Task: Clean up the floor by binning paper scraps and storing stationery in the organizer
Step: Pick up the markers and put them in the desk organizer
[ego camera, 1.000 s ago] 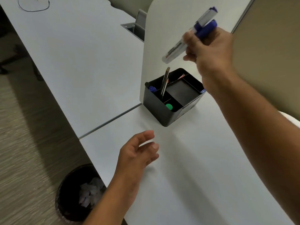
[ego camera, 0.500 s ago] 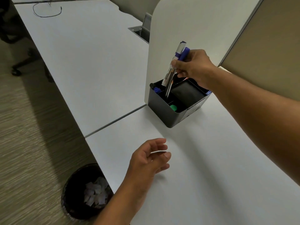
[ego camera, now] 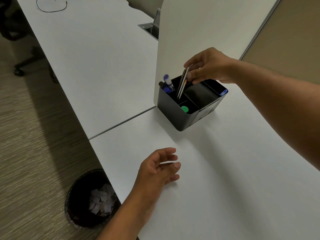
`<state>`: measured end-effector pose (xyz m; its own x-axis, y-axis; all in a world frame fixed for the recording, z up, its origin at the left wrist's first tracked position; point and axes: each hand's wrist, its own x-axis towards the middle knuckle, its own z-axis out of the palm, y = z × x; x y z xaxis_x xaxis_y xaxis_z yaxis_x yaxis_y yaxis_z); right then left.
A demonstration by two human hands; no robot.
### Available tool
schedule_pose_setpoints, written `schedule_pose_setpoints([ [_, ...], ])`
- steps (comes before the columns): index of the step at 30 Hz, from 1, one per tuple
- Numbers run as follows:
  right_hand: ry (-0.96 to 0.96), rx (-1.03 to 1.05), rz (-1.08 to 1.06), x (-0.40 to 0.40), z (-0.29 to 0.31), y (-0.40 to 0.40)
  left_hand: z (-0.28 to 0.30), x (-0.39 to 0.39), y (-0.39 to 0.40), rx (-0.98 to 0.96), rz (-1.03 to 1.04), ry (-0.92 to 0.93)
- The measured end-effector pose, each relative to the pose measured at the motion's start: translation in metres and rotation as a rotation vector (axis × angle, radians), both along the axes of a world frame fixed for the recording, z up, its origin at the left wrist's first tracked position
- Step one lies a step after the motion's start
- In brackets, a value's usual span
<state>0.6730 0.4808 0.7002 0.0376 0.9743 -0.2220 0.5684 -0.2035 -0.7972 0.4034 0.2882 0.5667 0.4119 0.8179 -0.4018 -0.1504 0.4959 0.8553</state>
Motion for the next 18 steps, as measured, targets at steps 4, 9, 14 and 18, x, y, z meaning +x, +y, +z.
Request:
schedule_pose_setpoints([
  [4,-0.053,0.076,-0.055,-0.003,0.001,-0.005,0.001,-0.001,-0.002,-0.005,0.005,-0.003],
  [9,0.018,0.285,-0.332,-0.018,0.005,-0.031,0.003,-0.015,-0.002,0.002,0.037,-0.010],
  [14,0.136,0.702,-0.603,-0.074,0.004,-0.104,0.003,-0.046,-0.001,0.027,0.116,-0.089],
  [18,0.121,0.701,-0.359,-0.182,-0.032,-0.186,-0.006,-0.104,-0.013,0.043,0.250,-0.168],
])
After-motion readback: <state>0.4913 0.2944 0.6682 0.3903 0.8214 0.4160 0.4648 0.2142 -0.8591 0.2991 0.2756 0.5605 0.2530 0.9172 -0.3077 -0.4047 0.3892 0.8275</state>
